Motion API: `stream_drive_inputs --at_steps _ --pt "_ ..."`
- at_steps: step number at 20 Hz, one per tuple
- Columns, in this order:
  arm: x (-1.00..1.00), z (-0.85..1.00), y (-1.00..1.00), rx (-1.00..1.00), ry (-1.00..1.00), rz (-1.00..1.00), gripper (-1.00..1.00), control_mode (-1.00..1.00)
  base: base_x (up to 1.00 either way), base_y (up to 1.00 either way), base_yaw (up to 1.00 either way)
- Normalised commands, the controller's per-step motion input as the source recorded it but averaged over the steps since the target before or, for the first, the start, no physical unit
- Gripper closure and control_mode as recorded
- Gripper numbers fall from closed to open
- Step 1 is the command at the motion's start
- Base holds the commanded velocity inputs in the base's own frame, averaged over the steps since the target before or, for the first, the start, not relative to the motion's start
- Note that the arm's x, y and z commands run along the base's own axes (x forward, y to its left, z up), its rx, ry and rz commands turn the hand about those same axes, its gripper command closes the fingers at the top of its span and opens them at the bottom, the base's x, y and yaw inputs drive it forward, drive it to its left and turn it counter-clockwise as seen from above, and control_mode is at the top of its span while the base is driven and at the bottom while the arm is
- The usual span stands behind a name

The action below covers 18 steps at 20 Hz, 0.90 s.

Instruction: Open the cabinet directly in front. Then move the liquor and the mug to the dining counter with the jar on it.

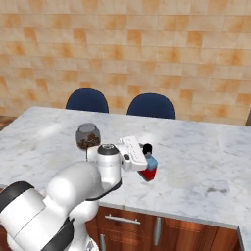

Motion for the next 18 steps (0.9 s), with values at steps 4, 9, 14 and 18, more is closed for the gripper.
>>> stream_drive_inputs --at_steps 4,9,14,18 --pt "0.07 -0.51 0.00 0.00 -0.13 0.00 1.00 -1.00 0.00 0.00 0.00" --pt "0.07 -0.40 0.02 0.00 -0.10 0.00 1.00 -1.00 0.00 0.00 0.00" --pt "-0.01 -0.20 0.18 0.00 -0.07 0.00 -1.00 -1.00 0.00 0.00 0.00" --pt "-0.03 0.00 0.03 0.00 -0.04 0.00 -1.00 -1.00 0.00 0.00 0.00"
